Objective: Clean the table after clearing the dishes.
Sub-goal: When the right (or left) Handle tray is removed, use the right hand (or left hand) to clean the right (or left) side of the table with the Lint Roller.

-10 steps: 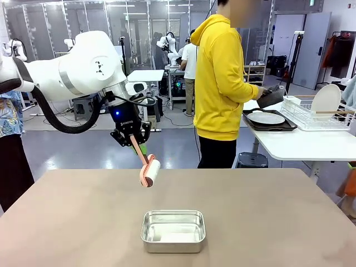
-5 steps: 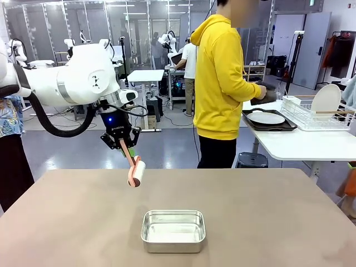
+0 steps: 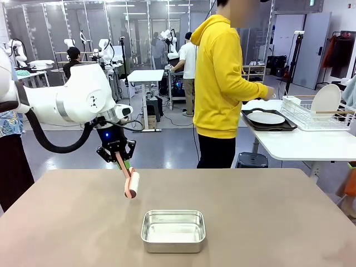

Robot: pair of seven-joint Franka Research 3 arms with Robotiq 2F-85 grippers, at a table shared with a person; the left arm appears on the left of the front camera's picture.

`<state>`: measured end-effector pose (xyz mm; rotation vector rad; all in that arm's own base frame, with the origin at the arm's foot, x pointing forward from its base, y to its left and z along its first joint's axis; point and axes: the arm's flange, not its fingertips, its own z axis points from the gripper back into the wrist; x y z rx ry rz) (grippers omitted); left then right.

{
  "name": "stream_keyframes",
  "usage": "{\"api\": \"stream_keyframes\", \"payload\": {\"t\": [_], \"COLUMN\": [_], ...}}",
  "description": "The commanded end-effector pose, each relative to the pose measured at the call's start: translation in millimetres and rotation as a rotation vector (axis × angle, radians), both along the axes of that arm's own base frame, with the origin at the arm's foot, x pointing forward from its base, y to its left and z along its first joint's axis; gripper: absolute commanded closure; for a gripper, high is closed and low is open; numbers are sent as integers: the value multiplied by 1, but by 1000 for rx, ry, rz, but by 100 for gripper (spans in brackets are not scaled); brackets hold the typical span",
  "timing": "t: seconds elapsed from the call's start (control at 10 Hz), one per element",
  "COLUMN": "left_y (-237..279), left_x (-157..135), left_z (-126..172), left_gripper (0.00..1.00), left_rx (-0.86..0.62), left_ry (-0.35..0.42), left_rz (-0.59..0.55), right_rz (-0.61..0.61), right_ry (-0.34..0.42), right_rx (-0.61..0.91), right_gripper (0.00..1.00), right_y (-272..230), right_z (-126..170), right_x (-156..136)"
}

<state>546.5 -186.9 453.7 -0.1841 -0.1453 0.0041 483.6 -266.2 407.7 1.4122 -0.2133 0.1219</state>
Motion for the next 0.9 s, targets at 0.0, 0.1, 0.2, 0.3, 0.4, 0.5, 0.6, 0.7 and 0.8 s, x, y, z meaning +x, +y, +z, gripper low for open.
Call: {"api": "stream_keyframes", "payload": {"t": [0.0, 0.1, 0.2, 0.3, 0.4, 0.5, 0.6, 0.7, 0.8], "left_y": [9, 10, 12, 13, 14, 15, 19, 24, 33], "left_x": [-9, -9, -8, -6, -5, -5, -4, -4, -3], "left_z": [-11, -19, -25, -31, -34, -39, -49, -59, -69], "left_gripper": [78, 78, 78, 78, 78, 78, 78, 78, 78], "left_rx": [-11, -30, -31, -32, -45, -45, -23, 1, 30], "left_ry": [-49, -31, -30, -16, -6, 2, 11, 17, 19], "left_rz": [-6, -4, -9, -14, -22, -27, -23, -15, 7], "right_rz": [3, 3, 3, 3, 3, 3, 3, 3, 3], "right_ry": [4, 4, 4, 4, 4, 4, 4, 4, 4], "right_rx": [-5, -5, -5, -5, -5, -5, -5, -5, -5], "right_gripper": [4, 4, 4, 4, 4, 4, 4, 4, 4], "right_y": [5, 5, 5, 5, 5, 5, 5, 5, 5], "right_z": [3, 3, 3, 3, 3, 3, 3, 3, 3], "right_x": [-5, -5, -5, -5, -5, -5, -5, -5, -5]}}
